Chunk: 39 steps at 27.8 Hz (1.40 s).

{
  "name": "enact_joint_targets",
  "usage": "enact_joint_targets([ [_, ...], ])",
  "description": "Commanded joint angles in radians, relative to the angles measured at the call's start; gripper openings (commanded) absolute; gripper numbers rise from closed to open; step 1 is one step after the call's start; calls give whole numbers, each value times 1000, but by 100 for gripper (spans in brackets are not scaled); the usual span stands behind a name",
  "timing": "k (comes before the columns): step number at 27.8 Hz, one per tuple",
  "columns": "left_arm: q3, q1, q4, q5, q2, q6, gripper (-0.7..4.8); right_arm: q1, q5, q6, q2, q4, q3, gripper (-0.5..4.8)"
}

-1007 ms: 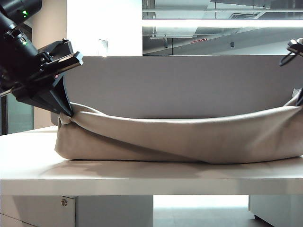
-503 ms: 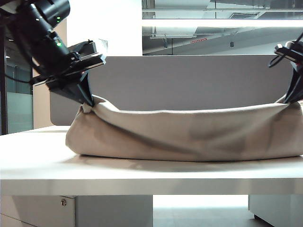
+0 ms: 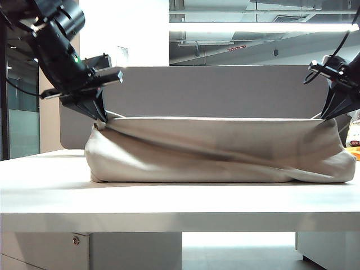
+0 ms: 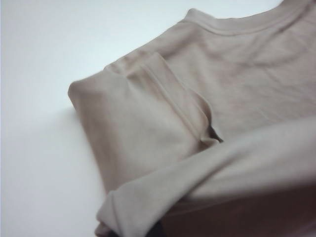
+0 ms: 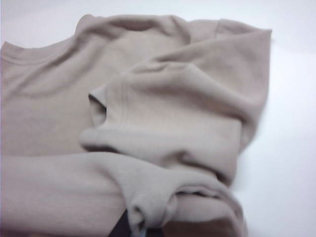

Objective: Fold the bottom side of the T-shirt horizontally towards the center, about one-third of the way, then fold the sleeve back towards the center, creating a straight line along the edge of the T-shirt, and finally fold the bottom of the T-shirt up towards the top, creating a neat rectangle.

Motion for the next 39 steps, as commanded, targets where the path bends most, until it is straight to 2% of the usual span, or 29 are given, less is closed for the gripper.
enact_joint_targets([
  [1,61,9,-12,-3,42,17,-6,-1,3,-2,45,11,68,-5],
  [14,264,8,-46,-8,212,54,-6,-2,29,-2,193,11,276,-5],
  [22,330,9,-49,-42,260,73,-6,-2,33,-2,216,60,277,-5],
  [31,330,14,-33,-94,283,73,-2,4,28,-8,253,87,277,-3],
  [32,330,14,-33,-93,283,76,4,4,28,-10,256,91,277,9],
  [36,330,14,-13,-93,283,76,140,4,17,-9,259,130,277,191],
  [38,330,14,-5,-93,283,76,170,4,-3,-10,259,150,277,240],
  [39,330,14,1,-93,283,76,203,4,-16,-10,259,162,277,256],
])
